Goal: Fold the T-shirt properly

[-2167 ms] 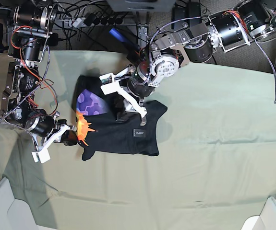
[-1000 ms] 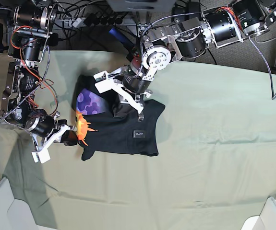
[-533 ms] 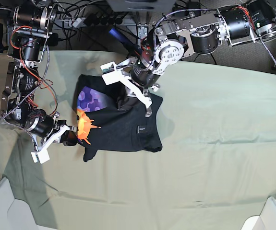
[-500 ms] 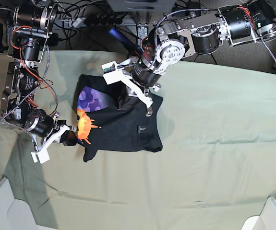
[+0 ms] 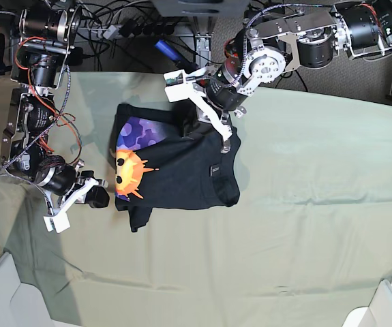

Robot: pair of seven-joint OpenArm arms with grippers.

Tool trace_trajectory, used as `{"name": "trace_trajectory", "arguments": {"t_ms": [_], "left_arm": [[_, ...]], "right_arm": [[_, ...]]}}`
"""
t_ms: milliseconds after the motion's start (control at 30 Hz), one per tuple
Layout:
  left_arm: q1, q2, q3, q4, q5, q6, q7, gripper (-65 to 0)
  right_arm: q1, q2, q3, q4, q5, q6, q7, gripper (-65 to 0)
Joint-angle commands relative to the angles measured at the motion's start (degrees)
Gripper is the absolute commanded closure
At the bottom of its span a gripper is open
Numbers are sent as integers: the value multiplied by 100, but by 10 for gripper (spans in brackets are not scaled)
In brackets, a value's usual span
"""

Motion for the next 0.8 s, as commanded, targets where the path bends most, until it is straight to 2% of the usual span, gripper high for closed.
{"name": "trace_trajectory", "arguments": {"t_ms": [0, 167, 267, 400, 467, 600, 700, 767], "left_arm": [[-66, -13, -26, 103, 9, -114, -90, 0], [-72, -15, -26, 103, -448, -538, -94, 0], [-81, -15, -28, 103, -487, -553, -98, -15], [-96, -13, -37, 103, -490, -509, -24, -247], [-96, -15, -37, 136, -374, -125, 31, -284], [-94, -20, -37, 586, 374, 852, 302, -284], [-57, -70, -37, 1099, 396, 990, 326, -274], [72, -127, -37, 1222, 332, 922, 232, -197]], "right_arm": [[142, 59, 26, 81, 90, 463, 118, 0], [142, 61, 26, 81, 90, 463, 118, 0], [142, 59, 26, 81, 92, 463, 116, 0], [142, 59, 26, 81, 92, 463, 118, 0], [142, 63, 28, 81, 94, 463, 118, 0], [151, 94, 28, 81, 94, 459, 219, 0], [264, 87, 28, 81, 85, 461, 291, 0], [446, 90, 28, 81, 11, 461, 304, 0]]}}
